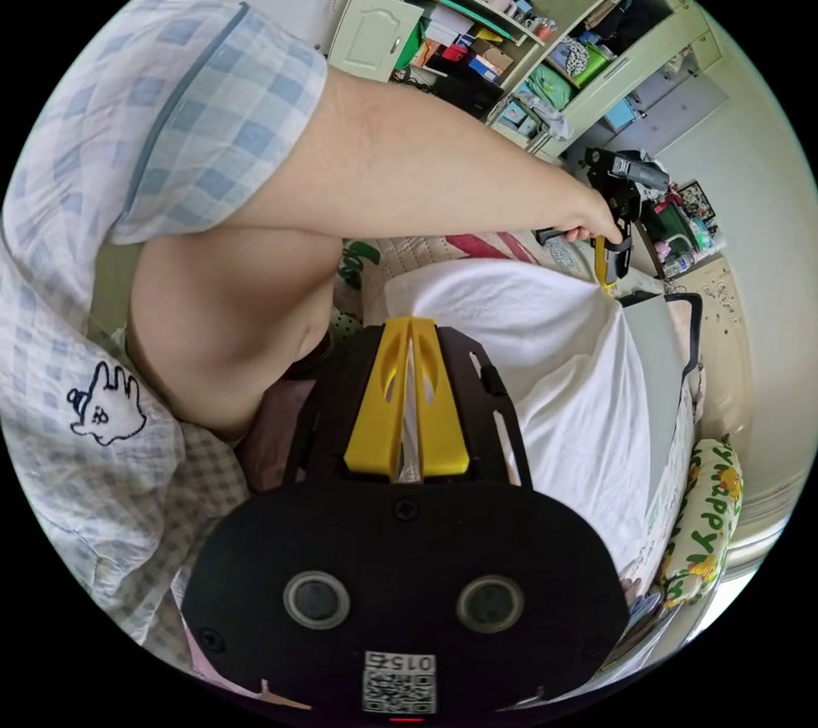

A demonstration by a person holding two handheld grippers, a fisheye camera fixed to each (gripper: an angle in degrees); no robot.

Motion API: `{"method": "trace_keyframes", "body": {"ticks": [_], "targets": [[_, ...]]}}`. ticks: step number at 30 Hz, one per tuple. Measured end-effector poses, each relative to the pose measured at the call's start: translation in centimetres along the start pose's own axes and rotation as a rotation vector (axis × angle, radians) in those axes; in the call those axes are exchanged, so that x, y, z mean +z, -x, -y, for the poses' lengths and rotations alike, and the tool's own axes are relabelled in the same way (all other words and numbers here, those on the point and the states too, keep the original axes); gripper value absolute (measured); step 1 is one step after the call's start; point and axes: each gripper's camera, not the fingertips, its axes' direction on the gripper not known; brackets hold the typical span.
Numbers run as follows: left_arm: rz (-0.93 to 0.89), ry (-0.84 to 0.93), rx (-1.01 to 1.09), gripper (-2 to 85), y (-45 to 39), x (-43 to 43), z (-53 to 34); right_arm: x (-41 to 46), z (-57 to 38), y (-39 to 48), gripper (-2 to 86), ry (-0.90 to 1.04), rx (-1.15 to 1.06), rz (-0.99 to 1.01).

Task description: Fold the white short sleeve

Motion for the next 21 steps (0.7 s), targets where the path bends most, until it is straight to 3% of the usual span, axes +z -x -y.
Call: {"method": "trace_keyframes", "body": {"ticks": [4, 10, 13, 18, 21], "targets": [[0.038, 0.047, 0.024, 0.1, -1.6, 1.4, 0.3, -1.6, -1.9, -1.1, 0.1, 0.013, -0.002, -0.045], [-0.068, 0.128, 0.044, 2.5, -0.9, 0.9, -0.4, -7.3, -8.4, -5.7, 5.4, -0.040, 0.034, 0.129], [0.028, 0.191, 0.073, 3.5, -1.6, -0.7, -1.0, -11.7, -13.6, -9.5, 5.6, -0.150, 0.134, 0.153], [0.093, 0.130, 0.214, 5.1, -8.1, -3.5, -0.3, -20.2, -24.5, -15.6, 5.4, -0.359, 0.396, -0.043], [0.077, 0.025, 0.377, 6.3, -16.1, -4.1, 0.7, -24.2, -32.8, -17.7, 5.0, -0.471, 0.654, -0.189]]}}
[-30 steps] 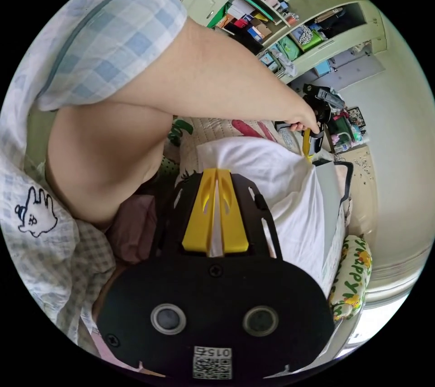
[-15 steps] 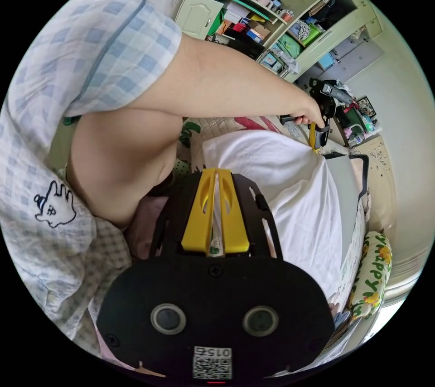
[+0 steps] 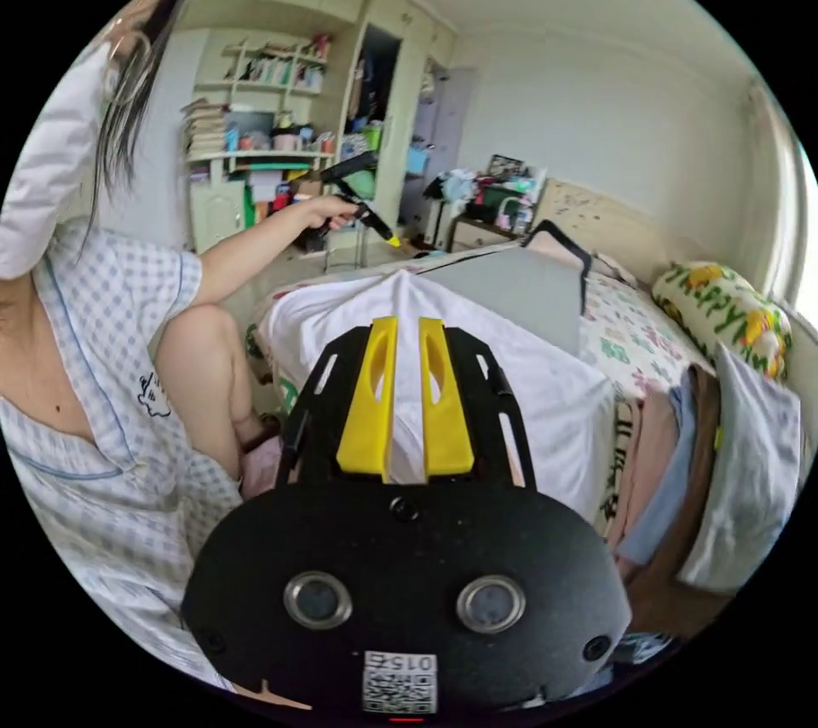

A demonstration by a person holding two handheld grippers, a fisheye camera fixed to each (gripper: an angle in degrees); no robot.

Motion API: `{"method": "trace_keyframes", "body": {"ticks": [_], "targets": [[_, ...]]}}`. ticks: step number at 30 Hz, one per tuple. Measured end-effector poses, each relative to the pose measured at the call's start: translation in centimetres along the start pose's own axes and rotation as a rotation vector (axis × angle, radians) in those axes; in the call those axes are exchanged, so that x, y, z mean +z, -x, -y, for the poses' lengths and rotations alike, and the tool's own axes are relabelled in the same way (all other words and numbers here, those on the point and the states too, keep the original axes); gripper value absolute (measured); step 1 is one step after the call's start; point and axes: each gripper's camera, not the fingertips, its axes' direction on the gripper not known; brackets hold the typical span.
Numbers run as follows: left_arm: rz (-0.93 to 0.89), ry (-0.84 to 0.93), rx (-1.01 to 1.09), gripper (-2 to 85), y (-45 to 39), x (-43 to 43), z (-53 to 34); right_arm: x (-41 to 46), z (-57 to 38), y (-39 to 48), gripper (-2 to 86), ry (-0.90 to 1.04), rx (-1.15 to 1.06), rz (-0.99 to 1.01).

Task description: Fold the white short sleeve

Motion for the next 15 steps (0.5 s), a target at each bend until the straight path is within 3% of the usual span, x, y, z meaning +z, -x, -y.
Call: {"method": "trace_keyframes", "body": {"ticks": [4, 8, 15], "targets": [[-0.185, -0.152, 0.220, 6.0, -10.9, 2.1, 5.4, -6.0, -7.8, -7.9, 3.5, -0.083, 0.309, -0.091], [-0.302, -0.065, 0.328, 6.8, -19.7, 8.6, 13.2, -8.5, -14.0, -14.2, 4.3, -0.024, 0.598, -0.187], [-0.388, 0.017, 0.282, 7.7, -29.5, 19.7, 23.6, -9.5, -18.6, -20.3, 7.0, -0.033, 0.776, -0.193]]}}
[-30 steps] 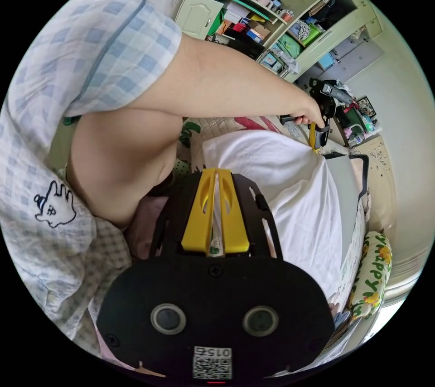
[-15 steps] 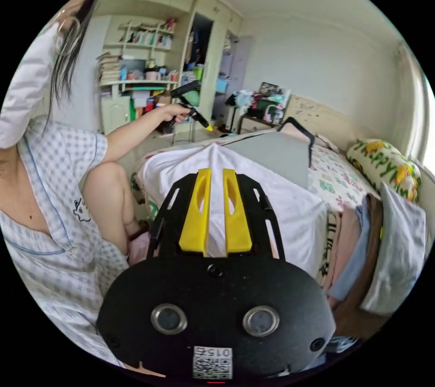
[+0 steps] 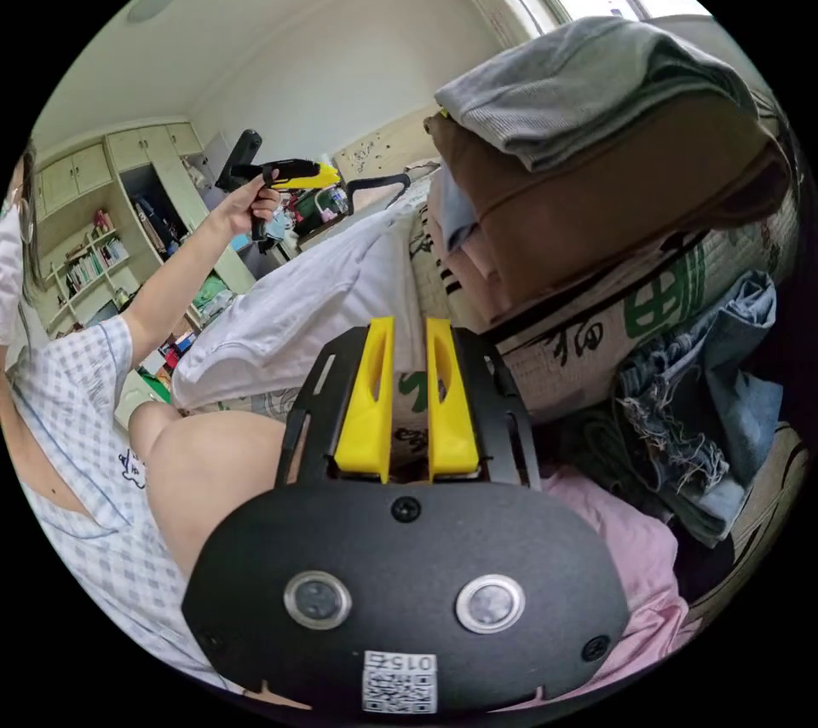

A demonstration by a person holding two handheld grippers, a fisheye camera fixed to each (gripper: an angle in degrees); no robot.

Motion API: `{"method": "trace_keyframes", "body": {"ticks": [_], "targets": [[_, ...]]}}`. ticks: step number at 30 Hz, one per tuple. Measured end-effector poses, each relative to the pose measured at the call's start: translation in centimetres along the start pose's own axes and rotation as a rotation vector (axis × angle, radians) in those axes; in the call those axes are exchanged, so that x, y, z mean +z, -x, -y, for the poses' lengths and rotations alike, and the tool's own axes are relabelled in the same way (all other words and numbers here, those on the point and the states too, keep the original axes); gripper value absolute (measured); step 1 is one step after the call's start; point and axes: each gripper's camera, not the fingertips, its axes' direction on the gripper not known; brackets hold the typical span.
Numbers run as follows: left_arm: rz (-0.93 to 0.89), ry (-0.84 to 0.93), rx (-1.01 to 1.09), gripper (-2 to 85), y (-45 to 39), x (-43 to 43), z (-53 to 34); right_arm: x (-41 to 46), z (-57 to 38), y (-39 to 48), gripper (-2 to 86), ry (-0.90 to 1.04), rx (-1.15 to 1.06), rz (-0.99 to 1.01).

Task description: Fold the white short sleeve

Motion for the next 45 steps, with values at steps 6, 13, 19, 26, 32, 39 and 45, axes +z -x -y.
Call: {"method": "trace_keyframes", "body": {"ticks": [6, 13, 19, 26, 32, 39, 45], "targets": [[0.259, 0.157, -0.081, 8.6, 1.3, 10.3, 5.9, 1.3, 1.9, -3.5, 8.5, 0.047, 0.056, 0.059], [0.265, 0.288, -0.063, 8.5, 3.0, 16.3, 6.9, 0.8, 3.6, -5.3, 7.2, 0.059, 0.036, 0.115], [0.246, 0.312, -0.036, 2.8, 3.1, 15.9, 6.4, 0.5, 3.9, -4.6, 0.7, 0.081, -0.032, 0.169], [0.286, 0.177, -0.017, 0.6, 2.4, 12.7, 6.2, -1.9, 3.9, -4.2, -0.9, -0.019, -0.008, 0.144], [0.229, -0.029, -0.013, 0.2, 2.4, 6.2, 6.1, -5.3, 5.5, -1.4, -1.0, -0.140, -0.068, 0.003], [0.114, -0.231, -0.024, 0.0, 6.2, -6.3, -0.3, -8.3, 7.7, 7.3, -0.9, -0.216, -0.303, 0.099], [-0.067, -0.485, -0.134, -0.3, 13.6, -20.0, -14.8, -5.9, 9.2, 18.7, -0.9, -0.110, -0.593, 0.615]]}}
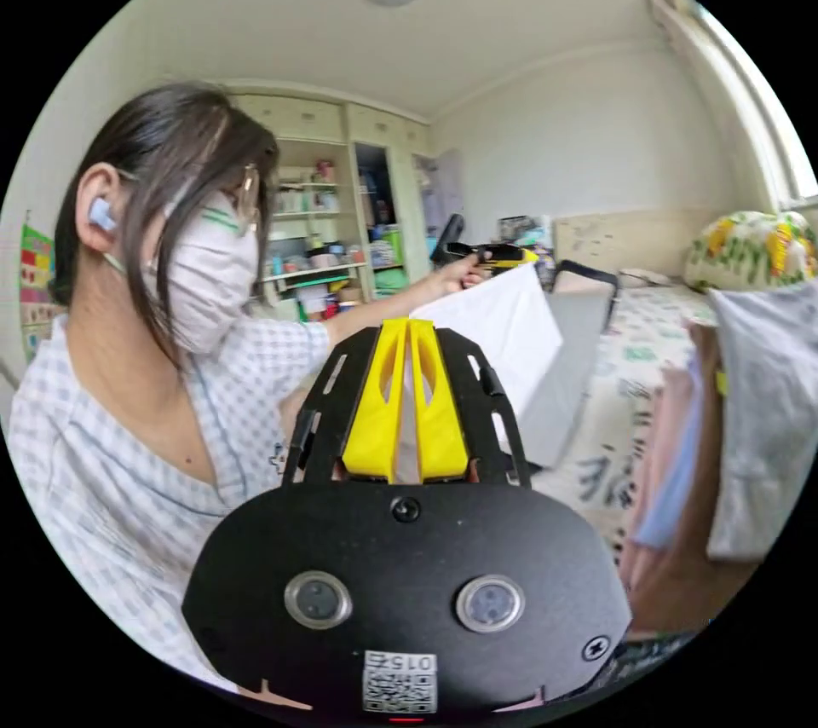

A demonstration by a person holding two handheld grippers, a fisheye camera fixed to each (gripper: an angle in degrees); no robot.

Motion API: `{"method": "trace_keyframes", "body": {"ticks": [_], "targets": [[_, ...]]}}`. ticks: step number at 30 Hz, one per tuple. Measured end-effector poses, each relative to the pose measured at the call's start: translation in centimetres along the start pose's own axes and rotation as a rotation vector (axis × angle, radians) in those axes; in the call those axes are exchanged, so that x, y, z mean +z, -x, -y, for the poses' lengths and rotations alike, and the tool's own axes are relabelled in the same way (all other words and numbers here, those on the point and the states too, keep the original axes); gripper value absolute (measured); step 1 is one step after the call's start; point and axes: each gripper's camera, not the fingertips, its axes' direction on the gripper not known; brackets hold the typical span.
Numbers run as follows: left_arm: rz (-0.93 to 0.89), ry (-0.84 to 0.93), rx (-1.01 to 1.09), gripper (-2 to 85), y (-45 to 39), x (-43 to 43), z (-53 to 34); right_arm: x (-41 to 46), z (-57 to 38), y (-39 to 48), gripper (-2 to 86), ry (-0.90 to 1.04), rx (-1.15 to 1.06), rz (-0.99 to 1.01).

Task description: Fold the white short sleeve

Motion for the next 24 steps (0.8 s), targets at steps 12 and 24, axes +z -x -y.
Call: {"method": "trace_keyframes", "body": {"ticks": [12, 24], "targets": [[0.111, 0.017, -0.409, -0.6, 21.2, -21.1, -20.3, 36.0, -1.0, 10.0, -0.9, 0.761, -0.152, 0.488], [0.081, -0.032, -0.419, -0.6, 24.5, -23.2, -20.2, 45.9, -2.6, 15.8, -0.9, 0.772, -0.289, 0.369]]}}
